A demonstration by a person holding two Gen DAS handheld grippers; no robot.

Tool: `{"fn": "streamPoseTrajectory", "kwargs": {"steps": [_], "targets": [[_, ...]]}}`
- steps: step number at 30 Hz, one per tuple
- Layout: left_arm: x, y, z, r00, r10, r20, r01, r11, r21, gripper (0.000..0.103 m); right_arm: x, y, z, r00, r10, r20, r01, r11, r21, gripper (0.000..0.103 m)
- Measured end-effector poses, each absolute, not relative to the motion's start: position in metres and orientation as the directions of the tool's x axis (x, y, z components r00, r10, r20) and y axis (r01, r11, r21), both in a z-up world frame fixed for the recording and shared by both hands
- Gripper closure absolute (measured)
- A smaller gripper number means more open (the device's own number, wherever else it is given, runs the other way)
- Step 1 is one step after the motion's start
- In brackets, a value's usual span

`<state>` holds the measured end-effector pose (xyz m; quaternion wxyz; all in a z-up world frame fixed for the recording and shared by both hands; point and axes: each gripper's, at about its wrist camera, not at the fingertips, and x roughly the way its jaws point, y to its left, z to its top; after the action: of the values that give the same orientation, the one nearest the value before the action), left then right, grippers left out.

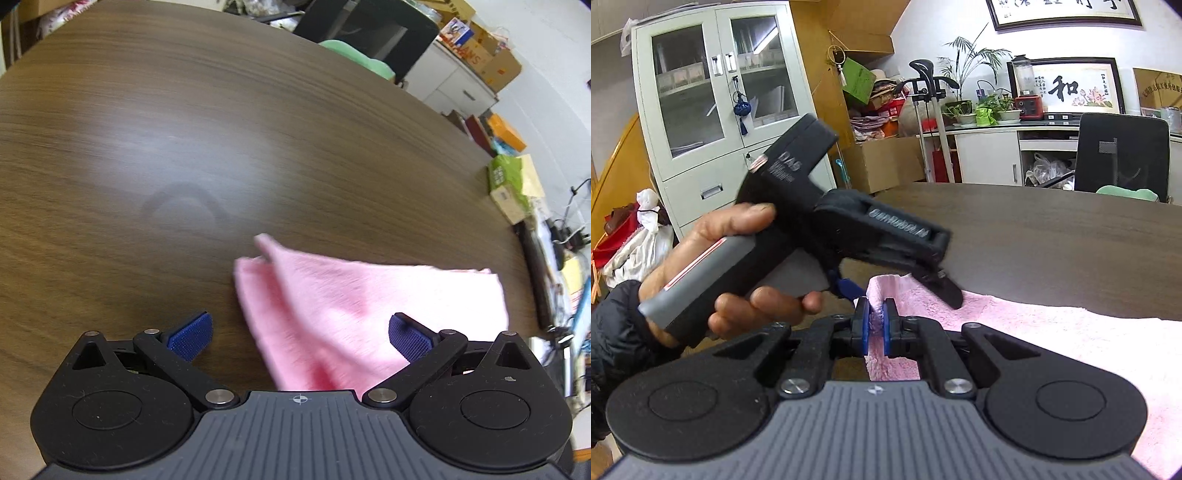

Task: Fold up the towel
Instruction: 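Close the left tool on the towel corner beside the right tool, then lift the gripped corners with both tools and fold them over the towel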

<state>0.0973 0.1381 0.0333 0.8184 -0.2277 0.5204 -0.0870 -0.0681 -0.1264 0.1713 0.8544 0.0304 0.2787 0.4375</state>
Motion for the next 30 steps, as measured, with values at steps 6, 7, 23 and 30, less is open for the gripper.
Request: {"fn": "streamPoseTrajectory", "kwargs": {"steps": [6, 7, 23, 30], "targets": [[0.109, 0.143, 0.028, 0.485, -0.371, -0.792, -0.074, 0.885, -0.46, 0.051, -0.07, -0.128, 0.164, 0.462, 0.757, -0.462, -0.74, 0.616, 0.269, 0.094], [0.109, 0.143, 0.028, 0.485, -0.366, -0.794, -0.074, 0.888, -0.455, 0.068, -0.071, -0.128, 0.162, 0.462, 0.756, -0.464, -0.742, 0.616, 0.264, 0.094], [0.082, 0.156, 0.031, 0.594, -0.336, -0.731, -0.118, 0.862, -0.492, 0.099, -0.08, -0.119, 0.176, 0.491, 0.726, -0.482, -0.754, 0.631, 0.184, 0.092], [0.079, 0.152, 0.056, 0.643, -0.338, -0.687, -0.115, 0.844, -0.524, 0.099, -0.069, -0.141, 0.181, 0.477, 0.763, -0.436, -0.722, 0.623, 0.3, 0.092]]}}
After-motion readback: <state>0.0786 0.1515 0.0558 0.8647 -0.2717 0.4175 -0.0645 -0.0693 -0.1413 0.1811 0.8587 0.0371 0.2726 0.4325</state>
